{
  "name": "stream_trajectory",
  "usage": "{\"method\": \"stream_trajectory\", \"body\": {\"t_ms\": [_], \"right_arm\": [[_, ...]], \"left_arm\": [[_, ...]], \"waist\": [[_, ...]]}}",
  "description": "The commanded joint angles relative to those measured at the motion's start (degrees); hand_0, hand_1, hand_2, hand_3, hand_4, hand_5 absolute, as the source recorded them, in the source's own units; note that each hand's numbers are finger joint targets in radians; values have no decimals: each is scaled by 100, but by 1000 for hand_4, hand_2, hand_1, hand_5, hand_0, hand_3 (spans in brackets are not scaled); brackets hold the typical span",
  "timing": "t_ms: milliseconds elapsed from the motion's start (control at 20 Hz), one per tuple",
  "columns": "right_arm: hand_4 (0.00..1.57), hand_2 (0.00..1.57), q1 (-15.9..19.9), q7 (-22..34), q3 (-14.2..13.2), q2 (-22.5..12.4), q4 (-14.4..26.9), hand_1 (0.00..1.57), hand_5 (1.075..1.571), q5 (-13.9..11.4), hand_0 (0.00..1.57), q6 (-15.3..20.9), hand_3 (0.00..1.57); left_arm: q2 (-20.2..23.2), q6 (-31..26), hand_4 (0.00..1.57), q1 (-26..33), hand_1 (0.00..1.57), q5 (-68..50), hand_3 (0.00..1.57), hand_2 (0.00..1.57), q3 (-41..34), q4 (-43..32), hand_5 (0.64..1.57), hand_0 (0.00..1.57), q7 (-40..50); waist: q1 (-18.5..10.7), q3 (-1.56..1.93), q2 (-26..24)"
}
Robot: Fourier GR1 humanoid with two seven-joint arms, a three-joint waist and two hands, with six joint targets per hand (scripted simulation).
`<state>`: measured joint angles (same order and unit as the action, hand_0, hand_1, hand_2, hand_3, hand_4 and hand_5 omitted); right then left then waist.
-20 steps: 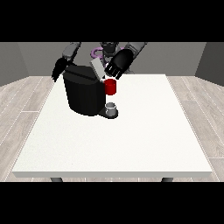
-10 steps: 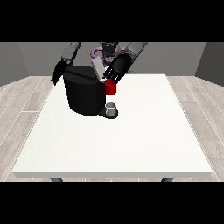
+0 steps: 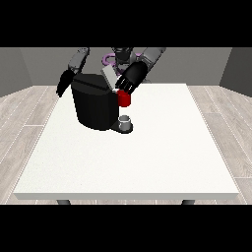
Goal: Insert the coffee pod into the coffee machine and close the lid
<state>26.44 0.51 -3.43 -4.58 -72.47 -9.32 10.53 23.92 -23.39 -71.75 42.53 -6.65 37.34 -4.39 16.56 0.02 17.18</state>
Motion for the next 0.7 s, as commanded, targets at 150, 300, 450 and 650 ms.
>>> {"method": "stream_trajectory", "body": {"t_ms": [150, 300, 450, 650], "right_arm": [[0, 0, 186, -44, -266, -160, 134, 0, 1571, 177, 0, -63, 0], [0, 0, 75, -269, -74, 21, 50, 0, 1571, 42, 0, 54, 0], [0, 0, -123, 45, 228, 141, -63, 0, 1571, -177, 0, 80, 0], [0, 0, -26, -79, -90, -123, -14, 0, 1571, 99, 0, -136, 0]], "left_arm": [[89, -35, 356, -175, 1207, 4, 1206, 1244, -39, -6, 1571, 1207, -112], [374, 25, 355, -388, 1198, 39, 1168, 1224, -123, -33, 1571, 1198, -219], [71, 297, 351, -199, 1180, 141, 1170, 1198, -49, -113, 1571, 1180, -17], [364, 277, 0, -115, 1209, 410, 1132, 1228, 153, -85, 1571, 1209, -257]], "waist": [[-51, 1, 102], [86, 1, 315], [169, -1, -19], [129, 1, 136]]}}
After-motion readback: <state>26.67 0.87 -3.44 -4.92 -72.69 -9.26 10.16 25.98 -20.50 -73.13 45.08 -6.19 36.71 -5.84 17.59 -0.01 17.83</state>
